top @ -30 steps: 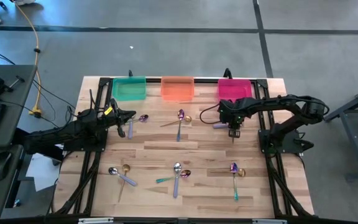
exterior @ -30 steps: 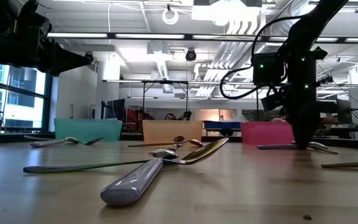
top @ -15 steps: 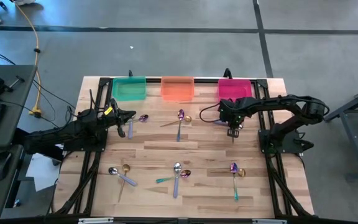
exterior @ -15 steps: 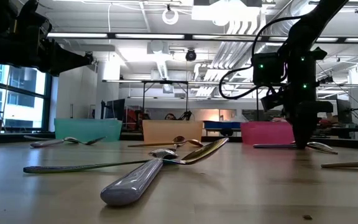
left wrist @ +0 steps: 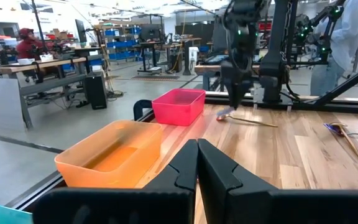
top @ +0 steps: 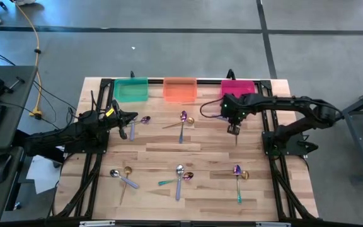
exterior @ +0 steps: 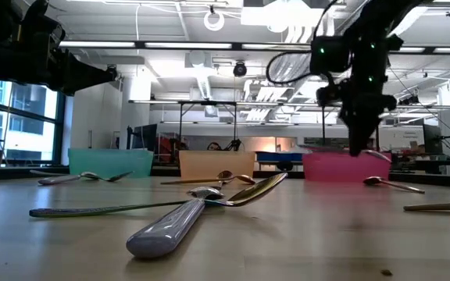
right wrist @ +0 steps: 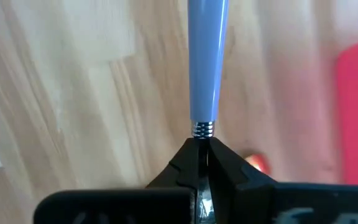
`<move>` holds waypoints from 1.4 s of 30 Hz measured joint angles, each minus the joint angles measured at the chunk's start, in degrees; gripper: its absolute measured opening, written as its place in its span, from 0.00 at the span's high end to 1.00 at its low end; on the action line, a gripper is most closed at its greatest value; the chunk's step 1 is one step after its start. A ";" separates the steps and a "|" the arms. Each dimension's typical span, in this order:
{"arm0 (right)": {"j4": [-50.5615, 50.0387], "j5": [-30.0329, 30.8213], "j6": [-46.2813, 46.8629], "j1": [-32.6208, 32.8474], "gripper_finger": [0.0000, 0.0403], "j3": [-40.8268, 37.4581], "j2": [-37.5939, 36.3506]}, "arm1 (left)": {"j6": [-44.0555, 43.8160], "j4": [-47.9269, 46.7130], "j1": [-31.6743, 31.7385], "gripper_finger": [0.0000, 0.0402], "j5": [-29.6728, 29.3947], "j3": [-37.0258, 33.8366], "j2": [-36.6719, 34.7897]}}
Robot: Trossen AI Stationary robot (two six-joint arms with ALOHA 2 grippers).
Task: Sort silverware by color (type)
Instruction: Put the purple spoon into the red bin, then put the blue spoon into the green bin
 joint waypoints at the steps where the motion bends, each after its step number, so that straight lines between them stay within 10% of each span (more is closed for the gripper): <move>1: -0.76 1.01 -0.77 -0.51 1.00 1.31 -0.13 | 0.01 0.00 0.00 1.00 0.00 0.00 0.00; 19: 3.67 9.42 -24.43 -26.07 1.00 6.65 3.58 | 0.02 -0.01 0.00 1.00 0.00 0.00 0.00; 33: 8.57 9.23 -28.04 -29.05 0.99 6.34 14.41 | 0.02 0.01 0.00 1.00 0.00 0.00 -0.02; 42: 8.30 14.37 -22.99 -26.81 0.79 6.64 10.09 | 0.10 0.02 0.05 1.00 -0.52 0.00 -0.02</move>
